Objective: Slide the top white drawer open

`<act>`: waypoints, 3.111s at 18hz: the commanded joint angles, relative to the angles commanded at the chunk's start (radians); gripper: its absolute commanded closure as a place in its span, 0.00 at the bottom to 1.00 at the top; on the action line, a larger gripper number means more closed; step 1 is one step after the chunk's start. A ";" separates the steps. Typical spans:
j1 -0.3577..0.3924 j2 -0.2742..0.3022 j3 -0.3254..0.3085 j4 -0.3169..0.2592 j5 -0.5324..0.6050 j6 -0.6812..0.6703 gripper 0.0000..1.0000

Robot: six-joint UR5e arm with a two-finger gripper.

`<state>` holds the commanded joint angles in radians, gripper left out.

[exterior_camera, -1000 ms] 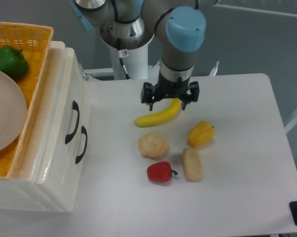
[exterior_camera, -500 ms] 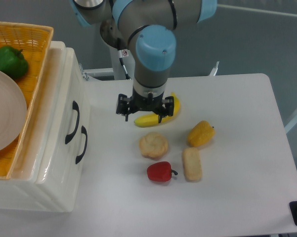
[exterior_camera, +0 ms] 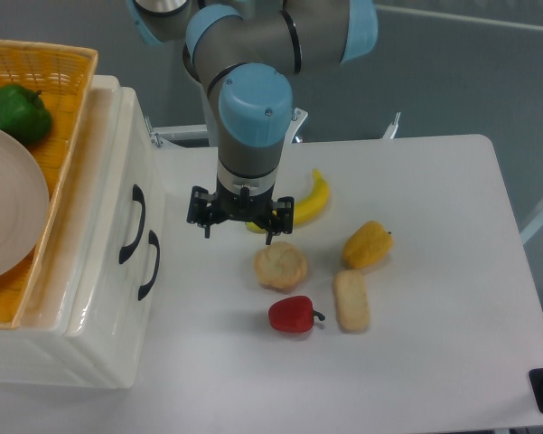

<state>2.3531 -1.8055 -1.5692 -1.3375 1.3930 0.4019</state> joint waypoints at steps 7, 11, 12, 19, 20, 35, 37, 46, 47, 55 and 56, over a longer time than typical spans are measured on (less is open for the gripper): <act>-0.005 0.000 0.003 -0.034 -0.081 -0.034 0.00; -0.017 -0.002 0.011 -0.035 -0.092 -0.104 0.00; -0.028 -0.002 0.011 -0.035 -0.092 -0.110 0.00; -0.058 -0.002 0.011 -0.072 -0.101 -0.126 0.00; -0.061 0.000 0.011 -0.072 -0.106 -0.126 0.00; -0.078 0.000 0.009 -0.072 -0.144 -0.126 0.00; -0.078 0.000 0.009 -0.072 -0.144 -0.126 0.00; -0.078 0.000 0.000 -0.074 -0.160 -0.135 0.00; -0.078 0.000 0.000 -0.074 -0.160 -0.135 0.00; -0.080 0.000 -0.003 -0.075 -0.160 -0.137 0.00; -0.080 0.000 -0.003 -0.081 -0.158 -0.135 0.00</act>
<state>2.2734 -1.8055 -1.5723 -1.4189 1.2348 0.2669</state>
